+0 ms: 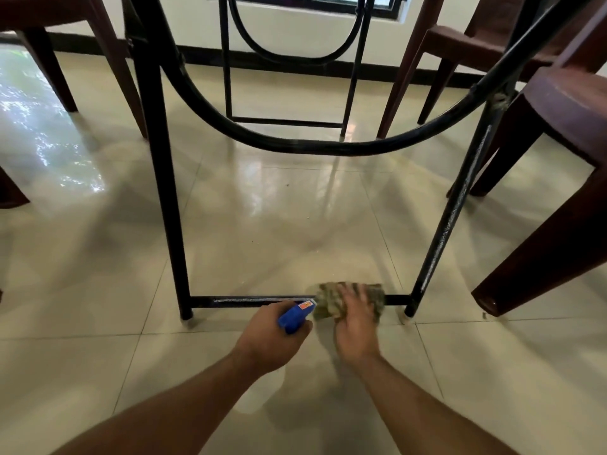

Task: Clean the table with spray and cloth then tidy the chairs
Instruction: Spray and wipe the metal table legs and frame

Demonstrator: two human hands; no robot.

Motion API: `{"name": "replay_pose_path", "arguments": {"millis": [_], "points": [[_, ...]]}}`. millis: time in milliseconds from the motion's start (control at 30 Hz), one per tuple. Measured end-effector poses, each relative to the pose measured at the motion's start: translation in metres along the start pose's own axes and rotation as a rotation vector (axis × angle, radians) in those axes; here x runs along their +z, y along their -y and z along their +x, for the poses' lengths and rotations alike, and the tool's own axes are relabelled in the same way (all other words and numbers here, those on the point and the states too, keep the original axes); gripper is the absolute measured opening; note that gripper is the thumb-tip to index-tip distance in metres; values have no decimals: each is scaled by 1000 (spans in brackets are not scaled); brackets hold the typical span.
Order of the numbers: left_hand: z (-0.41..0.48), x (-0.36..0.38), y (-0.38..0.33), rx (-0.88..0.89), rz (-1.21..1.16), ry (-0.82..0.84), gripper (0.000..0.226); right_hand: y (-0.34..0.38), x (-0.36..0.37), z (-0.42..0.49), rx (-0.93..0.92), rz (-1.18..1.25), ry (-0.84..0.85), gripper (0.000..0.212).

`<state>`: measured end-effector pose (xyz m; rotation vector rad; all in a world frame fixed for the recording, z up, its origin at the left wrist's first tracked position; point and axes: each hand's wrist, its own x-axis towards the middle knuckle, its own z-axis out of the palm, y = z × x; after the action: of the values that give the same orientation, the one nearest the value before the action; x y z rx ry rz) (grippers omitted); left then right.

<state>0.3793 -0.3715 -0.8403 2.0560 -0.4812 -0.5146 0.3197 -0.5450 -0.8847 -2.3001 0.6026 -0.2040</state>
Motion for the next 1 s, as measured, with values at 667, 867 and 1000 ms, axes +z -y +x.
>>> {"name": "replay_pose_path", "arguments": {"millis": [667,867,1000], "points": [[-28,-72,55,-141,-41,-114,13,43,45,-19,184,-461,-9,74],[-34,-93,72,-113,-95,-172,8,72,87,-22,-352,-447,224,70],[-35,-115,73,-135,-196,-224,8,81,89,-32,-41,-478,1,96]]}}
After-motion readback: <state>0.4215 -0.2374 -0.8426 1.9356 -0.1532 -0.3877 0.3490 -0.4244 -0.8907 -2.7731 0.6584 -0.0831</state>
